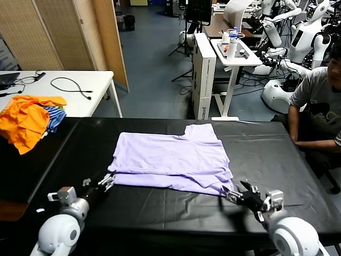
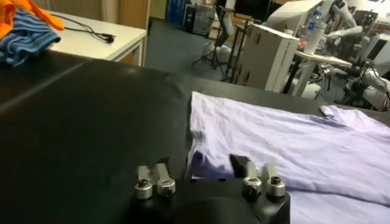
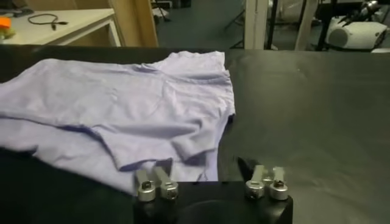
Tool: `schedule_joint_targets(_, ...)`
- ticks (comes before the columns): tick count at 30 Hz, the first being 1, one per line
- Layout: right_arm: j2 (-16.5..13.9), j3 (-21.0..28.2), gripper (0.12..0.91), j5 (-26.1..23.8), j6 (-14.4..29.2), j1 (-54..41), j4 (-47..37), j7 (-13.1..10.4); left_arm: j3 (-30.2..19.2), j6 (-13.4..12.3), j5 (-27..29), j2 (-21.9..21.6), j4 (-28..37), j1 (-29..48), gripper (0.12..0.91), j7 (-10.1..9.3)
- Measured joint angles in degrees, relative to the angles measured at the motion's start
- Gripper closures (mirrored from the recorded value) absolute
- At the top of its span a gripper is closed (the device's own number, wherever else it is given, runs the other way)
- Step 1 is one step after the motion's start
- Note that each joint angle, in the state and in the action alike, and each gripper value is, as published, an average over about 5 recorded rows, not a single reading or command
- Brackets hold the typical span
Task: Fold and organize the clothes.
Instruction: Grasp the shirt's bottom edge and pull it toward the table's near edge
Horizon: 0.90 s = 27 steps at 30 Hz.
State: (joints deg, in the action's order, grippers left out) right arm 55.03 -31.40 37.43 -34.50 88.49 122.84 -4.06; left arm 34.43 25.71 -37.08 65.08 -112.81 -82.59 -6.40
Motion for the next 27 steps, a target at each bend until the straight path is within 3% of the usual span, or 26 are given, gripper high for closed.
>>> schedule_joint_targets(6, 0.1, 0.6, 0.293, -0.4, 0.0, 0.1, 0.0, -0.1, -0.2, 0.0, 0.5, 0.5, 0.0, -0.6, 0.128, 0.16)
schedule_joint_targets(9, 0.1, 0.7, 0.384, -0.5, 0.0, 0.2, -0.2, -0.1, -0.3, 0.0, 0.6, 0.5, 0.0, -0.6, 0.176, 0.25)
schedule_joint_targets(12, 0.1, 0.7, 0.447, -0.6, 0.1, 0.4, -0.1, -0.1, -0.3, -0.1, 0.8, 0.5, 0.1, -0.7, 0.300, 0.38)
schedule_joint_targets(17, 0.0, 0.5, 0.546, -1.2, 0.1, 0.8, 0.5, -0.1, -0.3, -0.1, 1.2, 0.6, 0.3, -1.0, 0.587, 0.52)
schedule_joint_targets(21, -0.1, 0.4, 0.749, -1.5, 0.1, 0.9, 0.7, 0.0, -0.3, -0.2, 1.4, 0.6, 0.3, -1.1, 0.773, 0.61)
schedule_joint_targets(24, -0.1, 0.4, 0.862, -1.7, 0.2, 1.0, 0.8, -0.1, -0.3, -0.2, 1.6, 0.6, 0.3, -1.3, 0.837, 0.73)
schedule_joint_targets(27, -0.1, 0.3, 0.886, -1.9, 0.0, 1.5, 1.1, -0.1, -0.3, -0.2, 2.0, 0.6, 0.3, -1.5, 0.870, 0.96)
